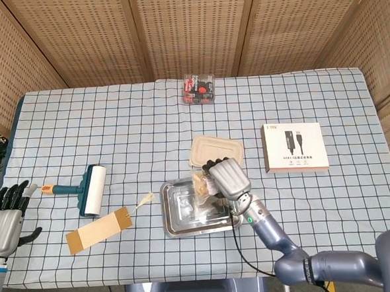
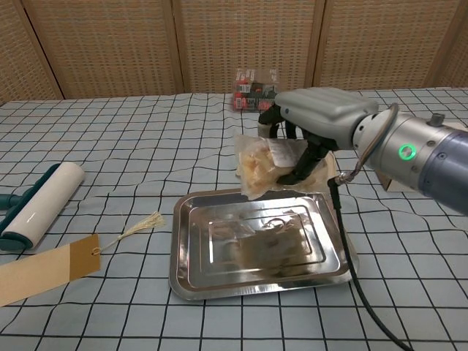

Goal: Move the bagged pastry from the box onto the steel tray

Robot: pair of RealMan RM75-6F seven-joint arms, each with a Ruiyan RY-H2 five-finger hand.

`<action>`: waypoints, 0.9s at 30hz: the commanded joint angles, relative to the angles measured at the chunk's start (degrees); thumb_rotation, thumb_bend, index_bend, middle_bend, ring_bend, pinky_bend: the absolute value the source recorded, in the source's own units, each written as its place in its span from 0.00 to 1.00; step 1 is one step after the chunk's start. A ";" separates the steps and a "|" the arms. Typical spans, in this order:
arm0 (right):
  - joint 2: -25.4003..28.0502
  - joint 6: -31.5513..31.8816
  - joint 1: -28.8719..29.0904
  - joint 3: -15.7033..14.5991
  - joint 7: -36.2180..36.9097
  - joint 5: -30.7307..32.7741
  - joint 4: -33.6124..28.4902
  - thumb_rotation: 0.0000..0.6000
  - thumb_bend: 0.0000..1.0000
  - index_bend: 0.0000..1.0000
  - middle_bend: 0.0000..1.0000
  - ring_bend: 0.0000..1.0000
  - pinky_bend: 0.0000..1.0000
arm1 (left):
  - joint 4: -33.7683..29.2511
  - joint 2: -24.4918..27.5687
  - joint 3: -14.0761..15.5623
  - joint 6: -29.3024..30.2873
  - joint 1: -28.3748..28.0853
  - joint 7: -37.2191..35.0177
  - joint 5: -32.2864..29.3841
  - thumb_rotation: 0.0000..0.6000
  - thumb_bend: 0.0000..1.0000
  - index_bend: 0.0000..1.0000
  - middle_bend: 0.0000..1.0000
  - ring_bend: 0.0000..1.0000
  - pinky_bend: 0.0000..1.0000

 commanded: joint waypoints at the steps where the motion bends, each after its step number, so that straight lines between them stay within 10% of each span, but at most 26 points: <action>1: -3.32 -0.15 1.11 0.15 -1.16 0.97 1.66 1.00 0.47 0.65 0.53 0.55 0.60 | 0.17 0.14 -0.06 -0.21 -0.06 -0.55 -0.16 1.00 0.20 0.00 0.00 0.00 0.00; 11: -3.75 -2.47 2.05 0.11 -6.31 8.72 0.86 1.00 0.14 0.12 0.00 0.00 0.00 | 0.73 0.18 -0.13 -1.23 -0.43 -1.37 -0.83 1.00 0.20 0.00 0.00 0.00 0.00; 27: 3.92 9.82 -0.51 -0.96 -15.47 6.41 -14.21 1.00 0.13 0.09 0.00 0.00 0.00 | 0.15 0.41 0.18 -0.30 -0.09 -1.23 -0.09 1.00 0.20 0.00 0.00 0.00 0.00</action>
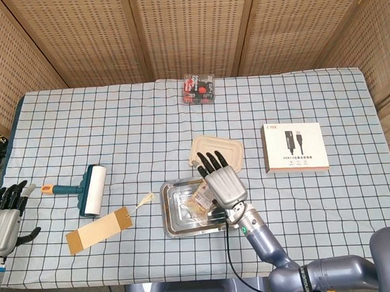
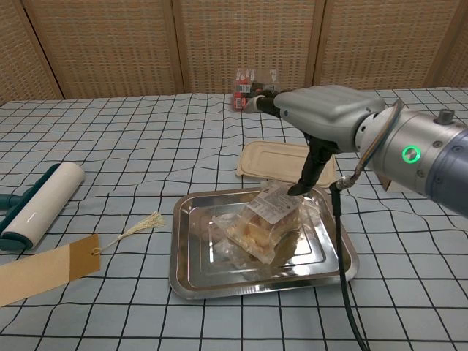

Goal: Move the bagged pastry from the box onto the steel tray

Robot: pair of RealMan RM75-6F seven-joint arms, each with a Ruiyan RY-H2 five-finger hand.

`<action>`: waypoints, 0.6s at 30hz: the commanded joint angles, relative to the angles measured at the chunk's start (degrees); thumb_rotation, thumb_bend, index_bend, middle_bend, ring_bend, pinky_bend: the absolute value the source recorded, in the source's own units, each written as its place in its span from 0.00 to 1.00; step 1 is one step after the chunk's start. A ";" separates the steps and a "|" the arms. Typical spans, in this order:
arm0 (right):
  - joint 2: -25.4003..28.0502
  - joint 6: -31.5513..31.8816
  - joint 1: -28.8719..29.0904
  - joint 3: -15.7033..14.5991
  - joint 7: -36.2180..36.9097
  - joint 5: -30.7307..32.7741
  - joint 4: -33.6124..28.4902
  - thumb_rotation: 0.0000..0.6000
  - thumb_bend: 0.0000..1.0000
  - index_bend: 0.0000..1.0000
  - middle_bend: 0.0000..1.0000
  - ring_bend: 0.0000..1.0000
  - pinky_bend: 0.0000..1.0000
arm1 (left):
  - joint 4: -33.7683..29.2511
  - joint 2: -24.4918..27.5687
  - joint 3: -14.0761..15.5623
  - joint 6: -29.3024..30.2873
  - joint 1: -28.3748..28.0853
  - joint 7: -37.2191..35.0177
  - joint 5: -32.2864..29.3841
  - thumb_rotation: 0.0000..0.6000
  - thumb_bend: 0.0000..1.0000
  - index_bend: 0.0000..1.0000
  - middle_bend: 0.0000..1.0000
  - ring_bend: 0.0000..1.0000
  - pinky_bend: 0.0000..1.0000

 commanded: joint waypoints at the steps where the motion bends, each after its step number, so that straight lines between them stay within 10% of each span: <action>1: 3.41 3.07 -1.66 -0.49 -1.39 -2.14 -4.27 1.00 0.13 0.09 0.00 0.00 0.00 | -0.08 0.03 0.07 0.12 0.05 0.06 0.17 1.00 0.20 0.00 0.00 0.00 0.00; 18: 17.53 15.92 -21.25 -13.02 23.39 -20.96 8.38 1.00 0.13 0.03 0.00 0.00 0.00 | 1.26 -1.80 0.22 0.74 0.24 1.59 0.41 1.00 0.20 0.00 0.00 0.00 0.00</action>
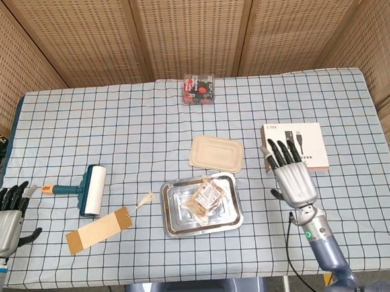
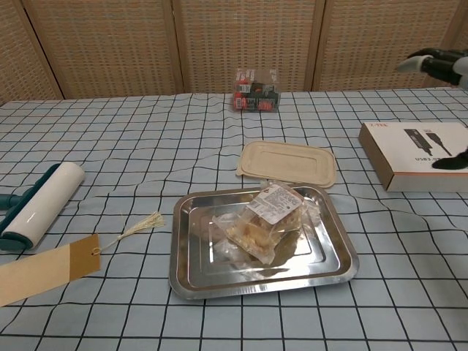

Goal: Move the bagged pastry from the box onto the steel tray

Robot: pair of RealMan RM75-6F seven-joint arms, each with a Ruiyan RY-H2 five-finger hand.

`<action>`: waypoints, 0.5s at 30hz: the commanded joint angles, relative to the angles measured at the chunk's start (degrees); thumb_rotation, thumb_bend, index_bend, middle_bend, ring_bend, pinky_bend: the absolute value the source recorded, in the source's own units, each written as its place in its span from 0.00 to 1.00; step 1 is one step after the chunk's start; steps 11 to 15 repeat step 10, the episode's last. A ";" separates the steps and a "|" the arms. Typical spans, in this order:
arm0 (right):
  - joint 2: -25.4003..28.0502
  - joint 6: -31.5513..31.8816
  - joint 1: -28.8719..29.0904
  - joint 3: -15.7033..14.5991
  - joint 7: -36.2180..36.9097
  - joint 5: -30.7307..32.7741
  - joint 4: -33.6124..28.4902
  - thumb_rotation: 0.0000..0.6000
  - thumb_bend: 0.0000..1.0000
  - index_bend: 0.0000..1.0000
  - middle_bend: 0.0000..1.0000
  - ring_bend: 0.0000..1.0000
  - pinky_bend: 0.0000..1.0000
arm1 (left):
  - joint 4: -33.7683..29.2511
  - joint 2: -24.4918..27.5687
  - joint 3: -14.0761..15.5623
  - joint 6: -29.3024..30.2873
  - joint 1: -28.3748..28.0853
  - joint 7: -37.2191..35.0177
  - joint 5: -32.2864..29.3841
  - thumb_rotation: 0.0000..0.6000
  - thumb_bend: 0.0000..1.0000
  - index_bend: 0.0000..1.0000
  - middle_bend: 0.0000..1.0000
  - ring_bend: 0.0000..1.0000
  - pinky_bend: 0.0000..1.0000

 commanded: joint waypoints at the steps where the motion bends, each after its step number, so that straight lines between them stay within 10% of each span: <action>1: 2.22 3.25 -5.36 -3.02 7.01 -3.64 5.56 1.00 0.12 0.03 0.00 0.00 0.00 | 0.26 -0.36 0.04 0.10 0.02 0.33 0.08 1.00 0.20 0.00 0.00 0.00 0.00; 15: 2.33 7.87 -14.16 -5.41 19.03 -7.89 14.11 1.00 0.13 0.02 0.00 0.00 0.00 | 1.07 -1.22 0.10 0.68 0.14 0.53 0.65 1.00 0.20 0.00 0.00 0.00 0.00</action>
